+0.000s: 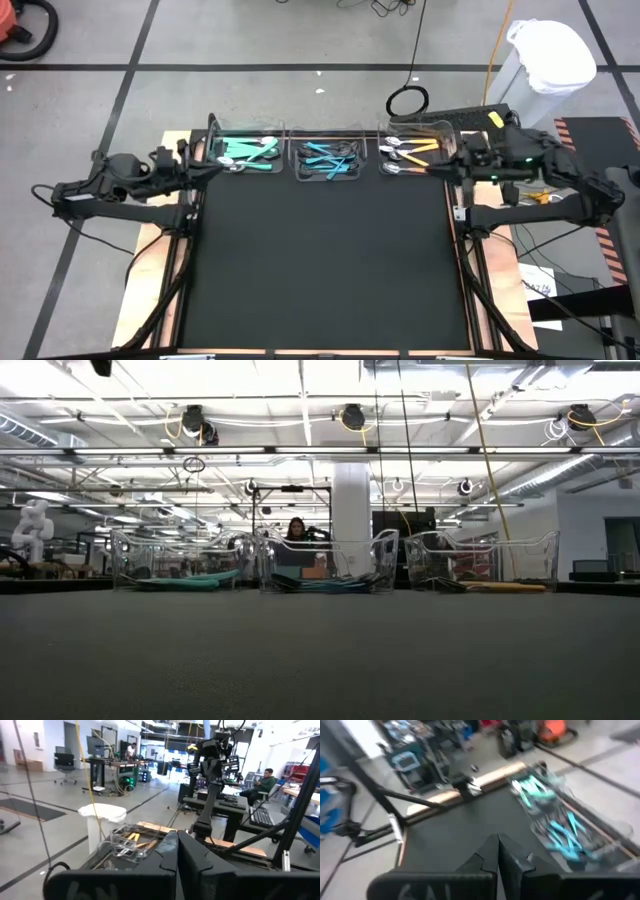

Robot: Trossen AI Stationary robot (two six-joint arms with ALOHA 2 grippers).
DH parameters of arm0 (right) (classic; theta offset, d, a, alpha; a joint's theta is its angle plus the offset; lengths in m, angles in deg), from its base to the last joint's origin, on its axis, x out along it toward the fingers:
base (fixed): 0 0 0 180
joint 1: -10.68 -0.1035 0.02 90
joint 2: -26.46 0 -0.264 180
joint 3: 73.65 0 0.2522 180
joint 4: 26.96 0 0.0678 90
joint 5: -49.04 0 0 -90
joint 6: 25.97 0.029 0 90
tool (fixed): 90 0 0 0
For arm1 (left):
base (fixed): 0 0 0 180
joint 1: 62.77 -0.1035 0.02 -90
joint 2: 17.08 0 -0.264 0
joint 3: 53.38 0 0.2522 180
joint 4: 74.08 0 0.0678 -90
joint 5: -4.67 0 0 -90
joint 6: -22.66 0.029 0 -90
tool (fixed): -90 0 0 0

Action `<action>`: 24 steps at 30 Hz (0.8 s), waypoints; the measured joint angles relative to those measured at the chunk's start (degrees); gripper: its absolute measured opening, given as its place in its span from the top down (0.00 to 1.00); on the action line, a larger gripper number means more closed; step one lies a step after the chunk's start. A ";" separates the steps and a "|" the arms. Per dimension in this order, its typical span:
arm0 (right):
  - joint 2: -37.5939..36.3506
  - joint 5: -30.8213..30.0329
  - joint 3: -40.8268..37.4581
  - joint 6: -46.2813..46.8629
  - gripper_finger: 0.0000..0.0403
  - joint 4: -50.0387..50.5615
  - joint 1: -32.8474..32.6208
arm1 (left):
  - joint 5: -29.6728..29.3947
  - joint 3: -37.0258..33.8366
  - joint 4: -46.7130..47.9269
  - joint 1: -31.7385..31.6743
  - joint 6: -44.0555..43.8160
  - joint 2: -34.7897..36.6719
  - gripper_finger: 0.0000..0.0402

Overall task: Sort silverware by color (type)
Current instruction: Return to Home Position

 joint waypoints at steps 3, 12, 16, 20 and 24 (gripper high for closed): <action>-3.20 -1.27 -2.13 -4.26 1.00 -3.75 -0.57 | -0.44 -0.18 1.17 0.00 0.64 2.74 0.99; -11.72 -1.96 -19.34 -8.84 1.00 -16.06 -0.69 | 2.46 -10.33 -5.26 0.00 0.61 9.10 0.99; -14.58 -6.67 -26.45 -2.91 1.00 -16.60 -0.68 | 2.83 -13.15 -1.70 0.00 2.27 8.54 0.99; -16.85 -3.89 -29.60 -3.11 1.00 -16.82 -0.76 | 4.79 -13.18 1.65 0.00 -0.07 8.77 0.99; -19.65 -3.48 -30.36 -9.04 1.00 -16.87 -0.74 | 7.04 -13.18 2.66 0.04 5.55 11.12 0.99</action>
